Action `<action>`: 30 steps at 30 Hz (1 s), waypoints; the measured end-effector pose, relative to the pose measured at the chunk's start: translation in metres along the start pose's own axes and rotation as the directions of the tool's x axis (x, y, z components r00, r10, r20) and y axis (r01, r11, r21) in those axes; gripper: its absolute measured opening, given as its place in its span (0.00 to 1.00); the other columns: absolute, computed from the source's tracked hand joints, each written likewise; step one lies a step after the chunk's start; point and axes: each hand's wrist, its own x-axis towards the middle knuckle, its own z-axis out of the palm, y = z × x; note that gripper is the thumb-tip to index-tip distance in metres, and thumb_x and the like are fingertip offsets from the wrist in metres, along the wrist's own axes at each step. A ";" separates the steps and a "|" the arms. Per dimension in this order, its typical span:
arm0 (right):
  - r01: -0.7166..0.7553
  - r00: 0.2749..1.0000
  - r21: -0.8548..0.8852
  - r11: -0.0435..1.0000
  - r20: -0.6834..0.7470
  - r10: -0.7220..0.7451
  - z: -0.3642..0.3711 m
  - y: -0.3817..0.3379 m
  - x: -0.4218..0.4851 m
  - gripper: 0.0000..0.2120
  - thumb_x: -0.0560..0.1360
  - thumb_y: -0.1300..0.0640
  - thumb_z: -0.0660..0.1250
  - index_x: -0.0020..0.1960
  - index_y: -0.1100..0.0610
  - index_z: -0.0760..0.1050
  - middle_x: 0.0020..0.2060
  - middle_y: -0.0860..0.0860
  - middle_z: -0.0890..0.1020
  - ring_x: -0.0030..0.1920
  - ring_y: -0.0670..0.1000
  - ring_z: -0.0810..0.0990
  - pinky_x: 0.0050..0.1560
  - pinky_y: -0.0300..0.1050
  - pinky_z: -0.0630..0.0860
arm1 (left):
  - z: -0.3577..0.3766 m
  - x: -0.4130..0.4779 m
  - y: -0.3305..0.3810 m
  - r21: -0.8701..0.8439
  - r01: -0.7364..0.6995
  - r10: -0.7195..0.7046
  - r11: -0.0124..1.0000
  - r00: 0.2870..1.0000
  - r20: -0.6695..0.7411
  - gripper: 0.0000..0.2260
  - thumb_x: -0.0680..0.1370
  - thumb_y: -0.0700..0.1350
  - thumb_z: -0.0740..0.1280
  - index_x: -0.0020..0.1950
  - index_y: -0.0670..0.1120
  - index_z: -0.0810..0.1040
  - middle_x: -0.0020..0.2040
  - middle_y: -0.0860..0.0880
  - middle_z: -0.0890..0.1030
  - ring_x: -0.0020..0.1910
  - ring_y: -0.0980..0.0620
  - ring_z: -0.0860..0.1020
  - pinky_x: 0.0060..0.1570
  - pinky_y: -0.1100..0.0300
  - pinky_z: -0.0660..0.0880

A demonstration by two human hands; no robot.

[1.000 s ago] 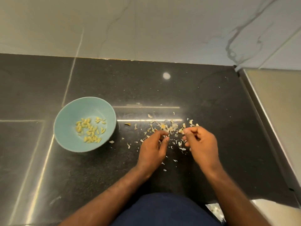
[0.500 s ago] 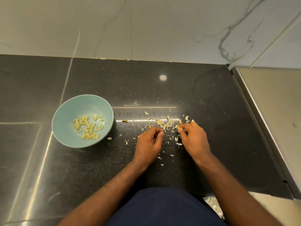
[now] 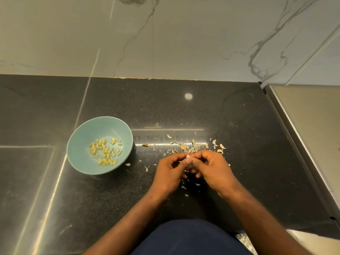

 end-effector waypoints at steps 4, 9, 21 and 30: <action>-0.003 1.000 0.046 0.999 -0.018 0.004 0.003 -0.002 -0.001 0.03 0.78 0.60 0.70 0.49 0.57 0.83 0.32 0.48 0.84 0.31 0.42 0.79 0.34 0.37 0.76 | 0.001 -0.004 0.004 -0.241 0.139 -0.154 0.960 0.987 -0.042 0.07 0.76 0.41 0.72 0.52 0.43 0.85 0.50 0.45 0.86 0.46 0.50 0.83 0.42 0.59 0.77; 0.031 0.997 0.022 0.999 -0.073 -0.030 0.013 -0.003 -0.003 0.04 0.78 0.62 0.70 0.48 0.57 0.83 0.34 0.49 0.84 0.31 0.41 0.79 0.33 0.35 0.76 | 0.002 -0.002 0.004 -0.456 0.249 -0.288 0.855 0.957 -0.019 0.11 0.75 0.43 0.71 0.53 0.37 0.84 0.52 0.40 0.85 0.43 0.48 0.81 0.44 0.58 0.78; 0.057 0.975 0.014 0.998 -0.214 -0.053 0.018 0.007 -0.011 0.05 0.77 0.61 0.71 0.47 0.52 0.83 0.36 0.48 0.85 0.32 0.43 0.81 0.33 0.34 0.75 | 0.012 -0.001 0.000 -0.429 0.229 -0.281 0.874 0.958 -0.062 0.08 0.79 0.38 0.67 0.53 0.33 0.80 0.42 0.43 0.84 0.38 0.51 0.81 0.41 0.62 0.78; 0.050 0.973 -0.009 0.999 -0.224 -0.051 0.000 0.005 -0.007 0.06 0.75 0.63 0.73 0.47 0.53 0.81 0.39 0.50 0.85 0.39 0.48 0.84 0.36 0.35 0.77 | 0.015 -0.006 -0.001 0.150 0.026 -0.019 0.988 0.999 -0.046 0.07 0.80 0.39 0.68 0.49 0.49 0.84 0.42 0.51 0.85 0.38 0.61 0.80 0.40 0.65 0.77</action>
